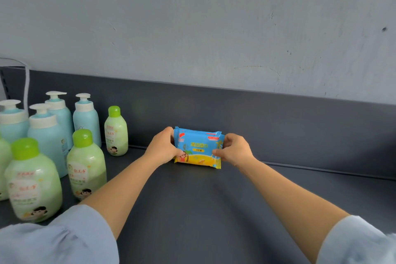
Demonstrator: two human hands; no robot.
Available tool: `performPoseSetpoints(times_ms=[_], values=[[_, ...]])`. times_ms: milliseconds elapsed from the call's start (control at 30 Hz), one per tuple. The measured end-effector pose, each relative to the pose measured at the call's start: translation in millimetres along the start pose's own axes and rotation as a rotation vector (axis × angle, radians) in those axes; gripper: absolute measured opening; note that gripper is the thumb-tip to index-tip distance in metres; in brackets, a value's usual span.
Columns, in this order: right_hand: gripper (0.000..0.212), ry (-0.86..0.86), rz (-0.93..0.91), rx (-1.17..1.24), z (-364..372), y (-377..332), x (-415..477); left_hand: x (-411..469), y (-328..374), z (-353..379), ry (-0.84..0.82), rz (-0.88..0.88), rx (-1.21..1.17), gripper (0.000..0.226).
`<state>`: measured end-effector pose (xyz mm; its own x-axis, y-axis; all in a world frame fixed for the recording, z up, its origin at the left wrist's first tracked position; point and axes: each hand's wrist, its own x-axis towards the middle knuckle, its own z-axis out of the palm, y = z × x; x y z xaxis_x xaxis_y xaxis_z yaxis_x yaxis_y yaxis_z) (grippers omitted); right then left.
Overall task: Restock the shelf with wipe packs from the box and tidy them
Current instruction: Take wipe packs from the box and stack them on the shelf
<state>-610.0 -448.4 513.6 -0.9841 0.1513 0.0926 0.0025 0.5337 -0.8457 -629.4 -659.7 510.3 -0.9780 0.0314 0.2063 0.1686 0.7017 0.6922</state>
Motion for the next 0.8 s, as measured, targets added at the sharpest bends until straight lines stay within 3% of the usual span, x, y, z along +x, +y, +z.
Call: performPoseSetpoints(times_ms=[100,367,600,800], values=[[0.022,0.059,-0.049,-0.058,2.0,-1.5,-1.0,-1.5,1.2,3.1,0.074,0.042,0.031,0.043],[0.007,0.028,0.023,-0.048,6.4,3.8,2.9,-3.5,6.2,5.4,0.018,0.013,0.024,0.046],[0.012,0.007,0.081,0.018,3.6,0.8,-1.5,-5.7,11.0,3.3,0.002,-0.033,0.01,0.046],[0.008,-0.006,0.078,-0.069,2.8,-1.3,-4.9,-6.4,8.7,5.8,-0.006,-0.032,0.077,0.051]])
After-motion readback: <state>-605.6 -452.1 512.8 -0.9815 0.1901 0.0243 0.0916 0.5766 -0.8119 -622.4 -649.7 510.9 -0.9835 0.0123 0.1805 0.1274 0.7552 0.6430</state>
